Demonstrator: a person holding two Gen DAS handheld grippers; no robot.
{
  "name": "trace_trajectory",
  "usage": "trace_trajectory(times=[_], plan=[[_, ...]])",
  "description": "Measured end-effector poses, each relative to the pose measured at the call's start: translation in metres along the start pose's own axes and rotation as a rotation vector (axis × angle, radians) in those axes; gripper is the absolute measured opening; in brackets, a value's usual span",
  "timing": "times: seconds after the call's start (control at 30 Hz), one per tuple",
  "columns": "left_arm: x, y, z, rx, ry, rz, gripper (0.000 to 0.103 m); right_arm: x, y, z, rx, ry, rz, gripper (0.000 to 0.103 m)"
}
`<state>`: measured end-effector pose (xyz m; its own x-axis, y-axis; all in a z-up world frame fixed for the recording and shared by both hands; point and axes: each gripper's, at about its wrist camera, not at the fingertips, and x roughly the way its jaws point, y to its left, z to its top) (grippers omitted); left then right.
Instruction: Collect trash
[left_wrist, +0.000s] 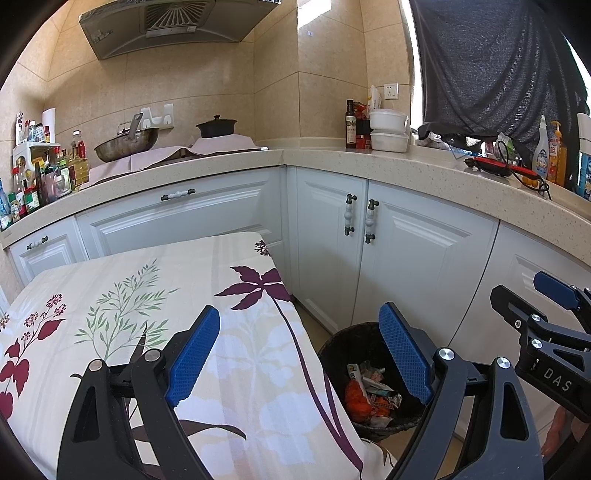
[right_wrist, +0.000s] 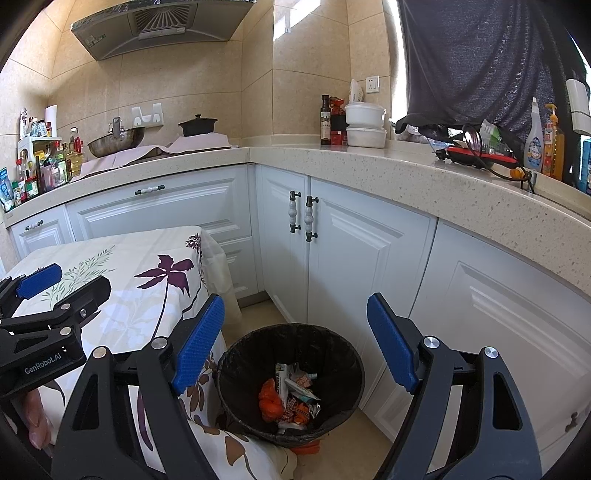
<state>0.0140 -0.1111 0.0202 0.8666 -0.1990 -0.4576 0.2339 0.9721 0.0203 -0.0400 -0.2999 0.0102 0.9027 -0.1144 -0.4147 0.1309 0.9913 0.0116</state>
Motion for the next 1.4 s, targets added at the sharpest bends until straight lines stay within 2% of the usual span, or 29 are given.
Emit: trace_trajectory(times=[0.77, 1.03, 1.23, 1.4], plan=[[0.007, -0.001, -0.002, 0.012, 0.014, -0.004, 0.087, 0.003, 0.003, -0.003, -0.001, 0.009, 0.003, 0.078], [0.014, -0.004, -0.004, 0.0, 0.04, -0.048, 0.089, 0.006, 0.003, -0.005, 0.0, 0.013, 0.004, 0.078], [0.012, -0.008, -0.004, 0.025, 0.022, -0.013, 0.089, 0.009, 0.001, -0.007, 0.003, 0.017, 0.005, 0.078], [0.02, -0.004, -0.007, 0.028, 0.07, -0.011, 0.089, 0.012, 0.001, -0.009, 0.005, 0.027, 0.012, 0.081]])
